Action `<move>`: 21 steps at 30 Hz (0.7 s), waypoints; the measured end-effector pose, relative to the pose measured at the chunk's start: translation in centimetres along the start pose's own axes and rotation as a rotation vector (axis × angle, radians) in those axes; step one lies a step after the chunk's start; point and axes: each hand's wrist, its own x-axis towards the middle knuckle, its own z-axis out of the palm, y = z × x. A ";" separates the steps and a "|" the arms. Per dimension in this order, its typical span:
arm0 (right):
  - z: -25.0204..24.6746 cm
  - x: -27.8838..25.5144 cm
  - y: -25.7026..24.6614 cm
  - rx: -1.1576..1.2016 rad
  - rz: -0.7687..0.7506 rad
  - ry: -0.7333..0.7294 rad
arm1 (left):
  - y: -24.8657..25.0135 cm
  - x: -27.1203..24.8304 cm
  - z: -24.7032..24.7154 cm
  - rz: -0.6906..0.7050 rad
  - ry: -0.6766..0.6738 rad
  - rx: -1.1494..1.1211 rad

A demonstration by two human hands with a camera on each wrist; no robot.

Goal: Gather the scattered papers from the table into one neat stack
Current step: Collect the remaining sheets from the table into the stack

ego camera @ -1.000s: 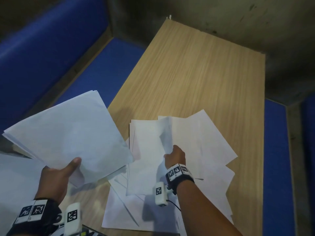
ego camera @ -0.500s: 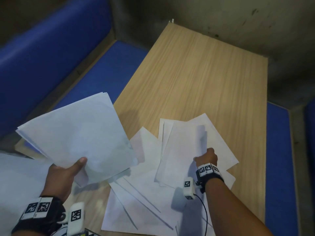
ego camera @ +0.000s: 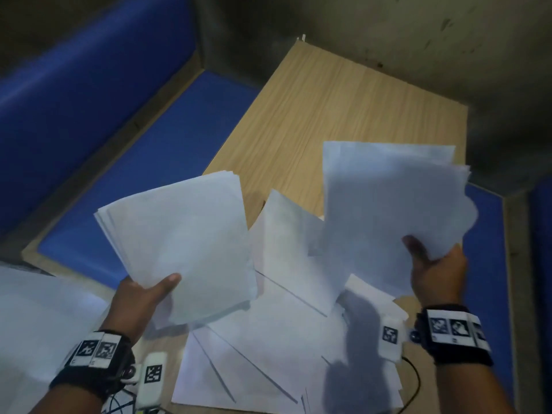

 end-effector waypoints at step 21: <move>3.2 -8.6 1.5 0.058 0.289 -0.475 | 4.5 -7.2 12.7 -0.138 -0.464 -0.274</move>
